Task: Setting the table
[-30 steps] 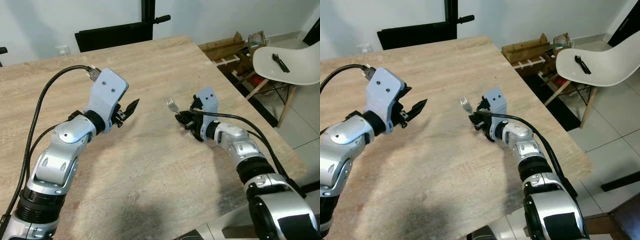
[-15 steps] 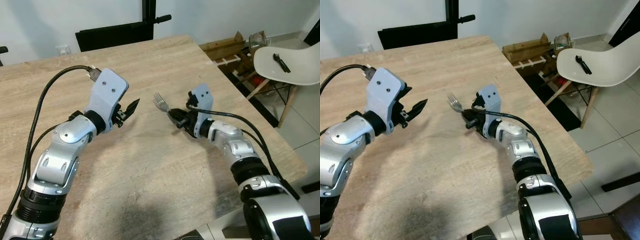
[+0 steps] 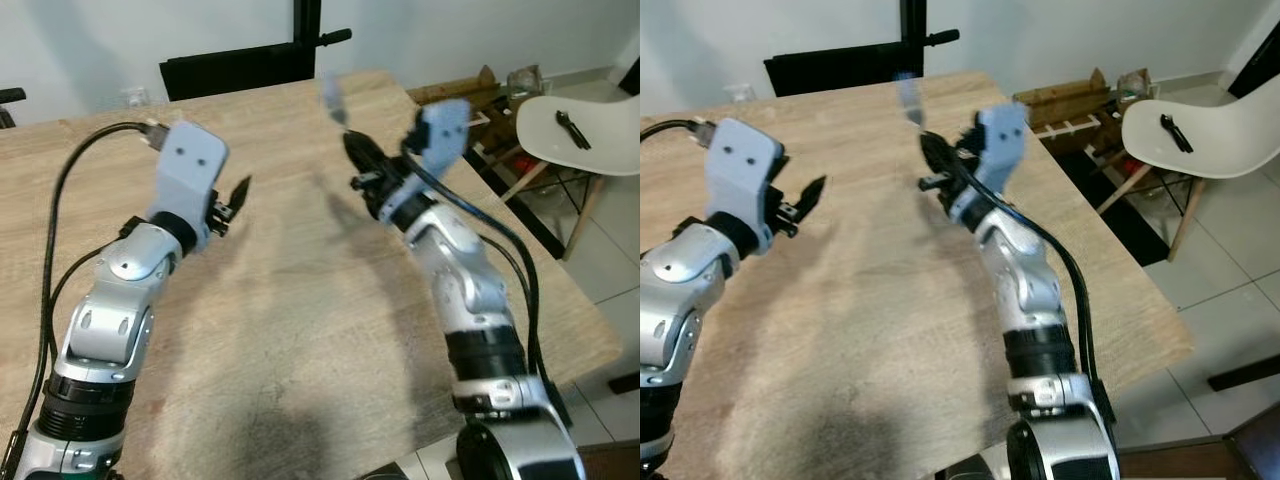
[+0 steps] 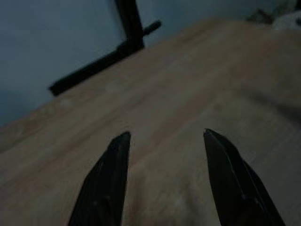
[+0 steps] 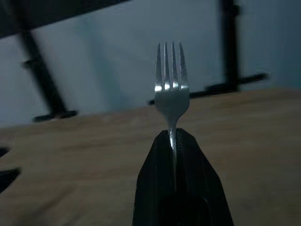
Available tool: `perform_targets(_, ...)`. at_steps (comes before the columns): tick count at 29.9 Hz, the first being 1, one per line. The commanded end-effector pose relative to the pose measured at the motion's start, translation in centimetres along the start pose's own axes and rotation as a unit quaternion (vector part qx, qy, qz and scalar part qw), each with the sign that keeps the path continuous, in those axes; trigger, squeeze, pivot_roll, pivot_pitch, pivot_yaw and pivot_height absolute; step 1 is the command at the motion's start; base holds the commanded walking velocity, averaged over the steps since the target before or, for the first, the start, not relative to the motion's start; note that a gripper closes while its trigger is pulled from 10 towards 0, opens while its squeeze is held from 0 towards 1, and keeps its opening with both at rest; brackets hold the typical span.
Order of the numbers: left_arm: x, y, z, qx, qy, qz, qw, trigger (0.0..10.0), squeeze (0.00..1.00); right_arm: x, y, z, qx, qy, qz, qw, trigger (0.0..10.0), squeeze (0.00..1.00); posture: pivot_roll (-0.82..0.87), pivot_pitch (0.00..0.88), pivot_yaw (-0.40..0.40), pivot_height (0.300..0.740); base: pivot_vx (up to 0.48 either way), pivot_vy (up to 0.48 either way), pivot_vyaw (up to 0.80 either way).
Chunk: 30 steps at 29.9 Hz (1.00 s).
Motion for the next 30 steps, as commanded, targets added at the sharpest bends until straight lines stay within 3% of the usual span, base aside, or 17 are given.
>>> perform_targets(1,-0.5,0.1,-0.3,0.009,-0.011,-0.010,1.000,10.0,0.00,1.8,0.7,-1.2,-0.045,0.040,-0.035,0.998,10.0,0.00,-0.06,0.080,0.054,0.740,0.000,0.000,0.00)
perform_targets(10,0.4,0.1,0.4,0.015,0.008,-0.030,0.999,10.0,0.00,5.1,4.0,-3.9,-0.149,0.100,-0.092,0.979,10.0,0.00,-0.08,0.062,0.051,0.740,0.000,0.000,0.00)
perform_targets(19,-0.7,1.7,-0.2,-0.006,-0.002,-0.003,1.000,10.0,0.00,5.4,4.4,-4.8,-0.162,0.090,-0.118,0.976,10.0,0.00,-0.09,0.041,0.042,0.740,0.000,0.000,0.00)
perform_targets(21,-0.9,1.8,-0.2,-0.007,-0.004,-0.013,1.000,10.0,0.00,5.3,4.4,-4.8,-0.160,0.087,-0.120,0.976,10.0,0.00,-0.09,0.037,0.041,0.740,0.000,0.000,0.00)
perform_targets(30,-1.0,1.0,0.4,0.017,-0.006,-0.030,0.999,10.0,0.00,5.1,4.5,-4.6,-0.161,0.083,-0.115,0.977,10.0,0.00,-0.09,0.030,0.040,0.740,0.000,0.000,0.00)
Point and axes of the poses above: a point about 5 cm out from each wrist's last joint towards the gripper, its own z axis pointing out of the wrist towards the gripper, its own x axis along the axis of the wrist's last joint, y = z × x, the point moved 6 cm from there along z, pointing out of the wrist towards the gripper, and after that the axes turned 11 degrees about z, right-handed, at the moved point
